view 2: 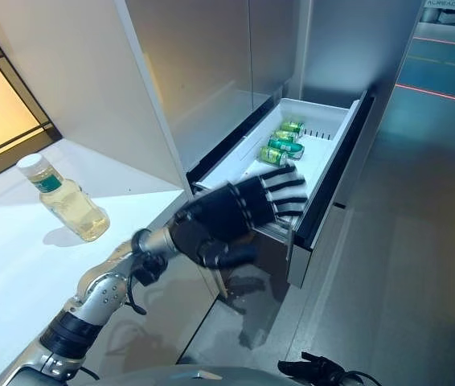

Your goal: Put drinks into fridge and close the fridge

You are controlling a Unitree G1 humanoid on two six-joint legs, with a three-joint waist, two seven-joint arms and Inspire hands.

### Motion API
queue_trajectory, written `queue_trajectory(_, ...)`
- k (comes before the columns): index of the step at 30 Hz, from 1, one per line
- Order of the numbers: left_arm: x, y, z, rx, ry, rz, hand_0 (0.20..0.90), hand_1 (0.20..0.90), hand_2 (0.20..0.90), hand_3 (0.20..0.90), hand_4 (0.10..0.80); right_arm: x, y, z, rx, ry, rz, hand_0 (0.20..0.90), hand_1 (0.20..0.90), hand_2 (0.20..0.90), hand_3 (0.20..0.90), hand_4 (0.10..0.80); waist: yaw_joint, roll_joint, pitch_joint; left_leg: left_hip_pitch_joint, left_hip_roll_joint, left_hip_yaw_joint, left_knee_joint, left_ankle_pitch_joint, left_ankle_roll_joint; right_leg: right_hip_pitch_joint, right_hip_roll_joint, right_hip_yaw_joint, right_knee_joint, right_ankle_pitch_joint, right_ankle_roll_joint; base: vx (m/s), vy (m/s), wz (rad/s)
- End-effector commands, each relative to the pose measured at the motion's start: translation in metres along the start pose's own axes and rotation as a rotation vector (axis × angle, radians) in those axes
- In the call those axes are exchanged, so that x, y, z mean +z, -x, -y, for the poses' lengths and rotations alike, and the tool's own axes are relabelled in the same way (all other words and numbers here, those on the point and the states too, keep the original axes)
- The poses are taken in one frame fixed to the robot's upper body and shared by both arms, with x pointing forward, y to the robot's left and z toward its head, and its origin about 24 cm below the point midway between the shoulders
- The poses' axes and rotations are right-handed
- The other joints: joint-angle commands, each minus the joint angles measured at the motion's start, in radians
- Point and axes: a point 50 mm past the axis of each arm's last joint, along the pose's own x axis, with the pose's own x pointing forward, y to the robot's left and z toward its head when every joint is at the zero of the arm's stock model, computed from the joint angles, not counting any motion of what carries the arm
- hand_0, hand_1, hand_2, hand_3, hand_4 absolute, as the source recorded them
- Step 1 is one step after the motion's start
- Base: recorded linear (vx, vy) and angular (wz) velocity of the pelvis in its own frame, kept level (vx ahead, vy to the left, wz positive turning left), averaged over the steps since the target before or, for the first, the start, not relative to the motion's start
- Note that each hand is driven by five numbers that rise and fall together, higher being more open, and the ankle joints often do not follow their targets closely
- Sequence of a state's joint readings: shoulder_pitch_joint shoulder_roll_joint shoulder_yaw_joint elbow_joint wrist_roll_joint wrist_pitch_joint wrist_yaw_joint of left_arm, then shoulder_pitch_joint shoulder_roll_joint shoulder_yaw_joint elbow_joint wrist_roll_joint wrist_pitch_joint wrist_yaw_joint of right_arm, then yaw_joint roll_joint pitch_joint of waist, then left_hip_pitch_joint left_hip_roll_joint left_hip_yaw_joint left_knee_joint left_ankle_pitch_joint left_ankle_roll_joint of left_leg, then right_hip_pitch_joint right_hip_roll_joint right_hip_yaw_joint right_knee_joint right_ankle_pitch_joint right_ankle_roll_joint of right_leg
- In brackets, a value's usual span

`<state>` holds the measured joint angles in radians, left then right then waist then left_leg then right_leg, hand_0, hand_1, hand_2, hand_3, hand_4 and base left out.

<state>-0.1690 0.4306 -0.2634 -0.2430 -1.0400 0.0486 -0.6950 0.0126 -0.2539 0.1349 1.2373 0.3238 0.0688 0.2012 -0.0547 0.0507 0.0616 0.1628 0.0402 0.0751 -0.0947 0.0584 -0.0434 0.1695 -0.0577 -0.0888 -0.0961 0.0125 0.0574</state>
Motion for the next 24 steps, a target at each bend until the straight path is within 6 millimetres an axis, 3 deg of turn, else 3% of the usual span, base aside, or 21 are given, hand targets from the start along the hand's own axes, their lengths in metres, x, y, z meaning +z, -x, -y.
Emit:
queue_trajectory(1,0.084,-0.013,0.010,0.021,-0.402,0.450,0.900,0.900,0.900,0.900,0.800,-0.018,-0.002,-0.010,0.016,0.024,-0.055,0.900,0.900,0.900,0.900,0.800,0.042,-0.006,0.006,0.027,-0.085,-0.002,0.007,-0.149,0.088,-0.022,0.051,-0.071,0.085,-0.091,-0.004,0.010,-0.032,0.04)
queue_trajectory(4,0.114,-0.003,0.024,0.113,-0.690,0.619,0.900,0.900,0.900,0.900,0.800,-0.025,-0.002,-0.014,0.020,0.022,-0.061,0.900,0.900,0.900,0.900,0.800,0.059,-0.015,0.000,0.024,-0.084,-0.013,0.007,-0.148,0.087,-0.019,0.053,-0.086,0.086,-0.100,-0.010,0.004,-0.036,0.05)
queue_trajectory(9,0.132,0.005,0.040,0.205,-0.889,0.785,0.900,0.900,0.900,0.900,0.800,-0.024,-0.003,-0.018,0.031,0.034,-0.067,0.900,0.900,0.900,0.900,0.800,0.083,-0.027,-0.005,0.019,-0.081,-0.030,0.007,-0.144,0.081,-0.015,0.056,-0.112,0.095,-0.116,-0.019,0.006,-0.039,0.23)
queue_trajectory(16,0.135,0.002,0.045,0.341,-1.026,0.829,0.900,0.900,0.900,0.900,0.800,-0.014,-0.005,-0.025,0.047,0.069,-0.062,0.900,0.900,0.900,0.900,0.800,0.126,-0.035,0.003,0.006,-0.068,-0.051,0.008,-0.129,0.066,-0.014,0.057,-0.171,0.133,-0.150,-0.036,0.008,-0.046,0.28)
queue_trajectory(24,0.127,0.006,0.022,0.553,-1.020,0.673,0.900,0.900,0.900,0.900,0.800,0.001,-0.007,-0.029,0.059,0.088,-0.041,0.900,0.900,0.900,0.900,0.800,0.183,-0.040,0.026,-0.030,-0.053,-0.086,0.021,-0.097,0.031,-0.008,0.053,-0.249,0.162,-0.181,-0.055,0.004,-0.046,0.30)
